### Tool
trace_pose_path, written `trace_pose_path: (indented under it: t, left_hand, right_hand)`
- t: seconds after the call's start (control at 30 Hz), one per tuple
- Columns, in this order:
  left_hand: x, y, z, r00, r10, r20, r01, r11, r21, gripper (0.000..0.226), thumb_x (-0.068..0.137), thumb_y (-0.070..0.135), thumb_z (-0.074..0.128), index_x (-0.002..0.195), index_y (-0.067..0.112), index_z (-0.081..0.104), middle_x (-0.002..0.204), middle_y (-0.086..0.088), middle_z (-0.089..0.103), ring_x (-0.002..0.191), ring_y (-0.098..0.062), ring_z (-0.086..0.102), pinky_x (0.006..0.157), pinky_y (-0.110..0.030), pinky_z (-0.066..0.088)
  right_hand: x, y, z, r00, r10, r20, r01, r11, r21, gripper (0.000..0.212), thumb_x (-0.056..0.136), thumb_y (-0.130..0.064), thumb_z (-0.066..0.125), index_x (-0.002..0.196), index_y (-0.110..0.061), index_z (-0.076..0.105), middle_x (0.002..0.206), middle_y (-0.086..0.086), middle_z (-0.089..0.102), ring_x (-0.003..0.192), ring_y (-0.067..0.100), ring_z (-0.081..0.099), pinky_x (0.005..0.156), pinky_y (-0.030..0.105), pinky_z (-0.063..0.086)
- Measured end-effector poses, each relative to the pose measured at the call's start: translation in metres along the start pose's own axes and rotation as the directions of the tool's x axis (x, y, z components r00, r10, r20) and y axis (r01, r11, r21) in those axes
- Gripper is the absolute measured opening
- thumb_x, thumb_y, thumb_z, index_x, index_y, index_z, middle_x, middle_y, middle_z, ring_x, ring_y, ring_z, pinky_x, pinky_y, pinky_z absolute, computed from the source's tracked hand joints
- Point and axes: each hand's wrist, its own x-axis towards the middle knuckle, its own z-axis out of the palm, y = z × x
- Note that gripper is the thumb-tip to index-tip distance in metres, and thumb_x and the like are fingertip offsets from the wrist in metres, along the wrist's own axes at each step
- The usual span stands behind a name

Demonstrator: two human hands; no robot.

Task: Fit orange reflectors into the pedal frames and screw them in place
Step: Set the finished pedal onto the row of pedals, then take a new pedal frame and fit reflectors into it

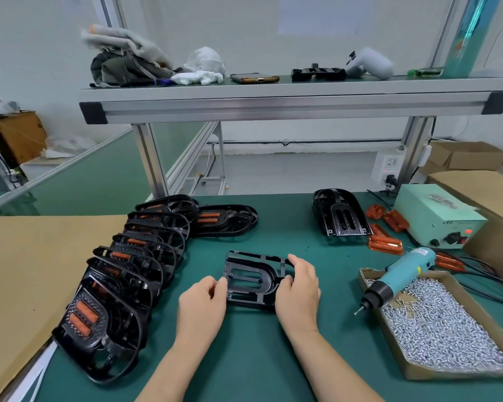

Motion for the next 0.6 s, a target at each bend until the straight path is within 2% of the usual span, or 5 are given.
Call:
trace_pose_path:
  t: [0.1, 0.23, 0.43, 0.53, 0.6]
  left_hand:
    - [-0.005, 0.003, -0.001, 0.998, 0.067, 0.0, -0.065, 0.976, 0.207, 0.036, 0.095, 0.036, 0.052, 0.066, 0.014, 0.045, 0.064, -0.001, 0.053, 0.066, -0.023, 0.051, 0.059, -0.032, 0.035]
    - [-0.011, 0.005, -0.004, 0.997, 0.064, 0.043, -0.075, 0.929, 0.361, 0.026, 0.087, 0.033, 0.049, 0.07, 0.015, 0.042, 0.067, 0.0, 0.053, 0.07, -0.027, 0.051, 0.061, -0.032, 0.037]
    - [-0.022, -0.002, -0.011, 0.991, 0.093, 0.091, -0.123, 0.904, 0.41, 0.028, 0.084, 0.035, 0.05, 0.067, 0.014, 0.042, 0.061, 0.001, 0.051, 0.063, -0.02, 0.049, 0.055, -0.029, 0.035]
    - [-0.027, -0.006, -0.01, 0.988, 0.124, 0.088, -0.15, 0.897, 0.417, 0.031, 0.085, 0.036, 0.051, 0.066, 0.014, 0.042, 0.064, 0.001, 0.05, 0.063, -0.02, 0.048, 0.055, -0.031, 0.034]
    - [-0.028, -0.009, -0.009, 0.989, 0.136, 0.062, -0.149, 0.892, 0.426, 0.037, 0.087, 0.039, 0.052, 0.063, 0.013, 0.04, 0.065, 0.001, 0.049, 0.064, -0.022, 0.048, 0.056, -0.031, 0.035]
  right_hand:
    - [-0.003, -0.001, -0.006, 1.0, 0.003, 0.028, -0.001, 0.999, -0.048, 0.049, 0.098, -0.002, 0.043, 0.143, -0.02, 0.048, 0.145, -0.003, 0.046, 0.135, 0.017, 0.037, 0.115, 0.036, 0.024]
    - [-0.01, 0.003, -0.014, 0.992, -0.034, 0.12, 0.06, 0.974, -0.22, 0.05, 0.101, -0.011, 0.043, 0.15, -0.02, 0.039, 0.148, -0.004, 0.038, 0.138, 0.017, 0.031, 0.113, 0.035, 0.025]
    - [-0.026, 0.008, -0.028, 0.968, -0.096, 0.233, 0.193, 0.875, -0.444, 0.051, 0.104, -0.024, 0.036, 0.154, -0.017, 0.03, 0.148, -0.002, 0.033, 0.138, 0.021, 0.029, 0.115, 0.036, 0.025]
    - [-0.03, 0.006, -0.034, 0.952, -0.108, 0.287, 0.249, 0.817, -0.519, 0.054, 0.102, -0.021, 0.035, 0.154, -0.012, 0.026, 0.152, 0.002, 0.03, 0.142, 0.024, 0.024, 0.12, 0.036, 0.018]
    - [-0.032, 0.0, -0.036, 0.935, -0.114, 0.336, 0.289, 0.794, -0.535, 0.058, 0.102, -0.019, 0.036, 0.157, -0.01, 0.02, 0.16, 0.005, 0.021, 0.149, 0.026, 0.015, 0.124, 0.037, 0.011]
